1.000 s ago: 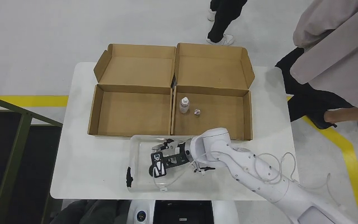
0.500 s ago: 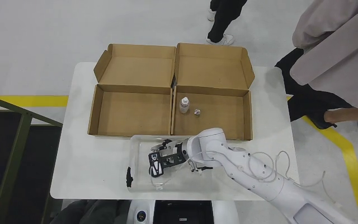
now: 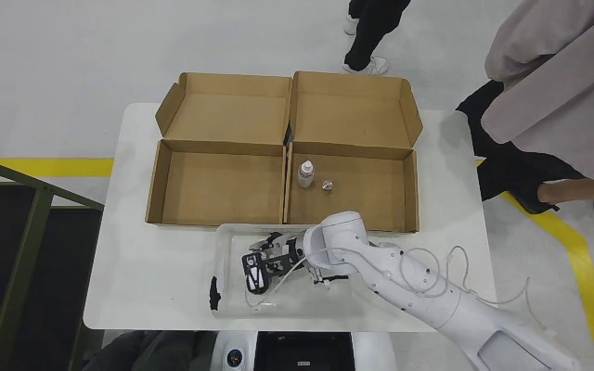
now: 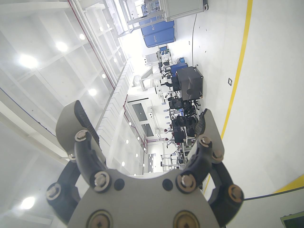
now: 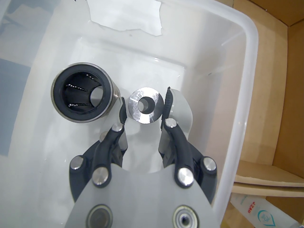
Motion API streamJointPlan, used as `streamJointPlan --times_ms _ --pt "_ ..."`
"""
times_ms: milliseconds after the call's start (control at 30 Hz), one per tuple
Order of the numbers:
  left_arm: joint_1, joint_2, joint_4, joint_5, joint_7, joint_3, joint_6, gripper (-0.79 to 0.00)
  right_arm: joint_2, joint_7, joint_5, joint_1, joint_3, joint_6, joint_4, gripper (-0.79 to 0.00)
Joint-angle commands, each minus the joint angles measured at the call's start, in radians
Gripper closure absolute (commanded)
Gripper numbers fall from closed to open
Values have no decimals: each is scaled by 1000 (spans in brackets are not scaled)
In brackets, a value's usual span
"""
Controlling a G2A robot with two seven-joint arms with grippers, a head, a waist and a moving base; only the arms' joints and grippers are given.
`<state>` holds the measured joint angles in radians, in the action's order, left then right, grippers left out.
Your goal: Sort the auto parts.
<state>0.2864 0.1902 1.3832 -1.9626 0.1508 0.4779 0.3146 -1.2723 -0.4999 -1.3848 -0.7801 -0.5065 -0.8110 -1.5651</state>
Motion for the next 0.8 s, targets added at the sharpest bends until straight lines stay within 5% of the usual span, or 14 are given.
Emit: streamJointPlan --times_ms 0,367,500,600,767 --pt "0 0 0 0 0 0 0 -785 -6 2 -1 4 5 1 13 -311" --pt "0 0 0 0 0 0 0 -785 -40 10 1 28 34 -1 74 -292" --pt "0 0 0 0 0 0 0 -785 -48 13 3 33 36 -6 88 -191" --pt "0 0 0 0 0 0 0 -785 -52 15 8 35 34 -12 91 0" --pt "0 0 0 0 0 0 0 -785 -53 25 21 31 17 -25 72 0"
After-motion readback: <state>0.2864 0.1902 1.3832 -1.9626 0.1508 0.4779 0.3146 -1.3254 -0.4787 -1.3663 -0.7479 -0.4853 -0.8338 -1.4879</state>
